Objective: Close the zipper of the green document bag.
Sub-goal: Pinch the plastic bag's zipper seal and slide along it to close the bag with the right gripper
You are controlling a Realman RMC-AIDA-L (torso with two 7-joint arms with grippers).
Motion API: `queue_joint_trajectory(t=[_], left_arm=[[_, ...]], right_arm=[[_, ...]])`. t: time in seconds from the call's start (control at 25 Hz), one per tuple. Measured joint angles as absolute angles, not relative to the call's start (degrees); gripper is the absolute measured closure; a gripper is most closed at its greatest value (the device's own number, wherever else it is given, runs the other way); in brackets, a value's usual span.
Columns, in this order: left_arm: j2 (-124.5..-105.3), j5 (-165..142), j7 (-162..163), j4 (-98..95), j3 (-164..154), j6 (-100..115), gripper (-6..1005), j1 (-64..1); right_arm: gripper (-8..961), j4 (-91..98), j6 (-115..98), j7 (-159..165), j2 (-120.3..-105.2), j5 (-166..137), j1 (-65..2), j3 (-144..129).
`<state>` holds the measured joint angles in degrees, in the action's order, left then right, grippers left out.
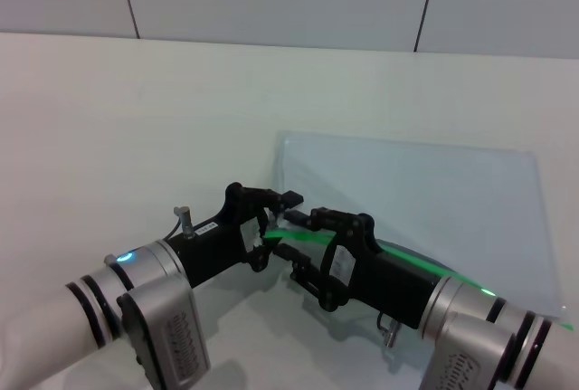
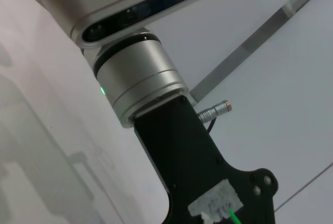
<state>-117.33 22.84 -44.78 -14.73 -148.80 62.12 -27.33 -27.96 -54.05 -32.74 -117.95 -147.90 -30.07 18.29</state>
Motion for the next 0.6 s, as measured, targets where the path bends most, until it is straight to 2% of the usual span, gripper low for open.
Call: queue_joint_trajectory(t=[0.24, 0.44, 0.6], left_arm=[[-117.33, 22.7, -44.8, -14.8, -148.8, 62.2, 947, -27.2], [-117.34, 22.7, -44.8, -14.8, -148.9, 62.4, 947, -27.2], [-117.40, 22.2, -44.8, -14.8, -148.9, 62.5, 947, -27.2]], right_arm=[[552, -28.2, -54.4, -35.4, -117.97, -147.9, -29.7, 18.4], [795, -28.2, -54.6, -35.9, -118.02, -147.9, -29.6, 18.5], [832, -28.4, -54.6, -37.3, -118.04, -147.9, -29.2, 18.5]])
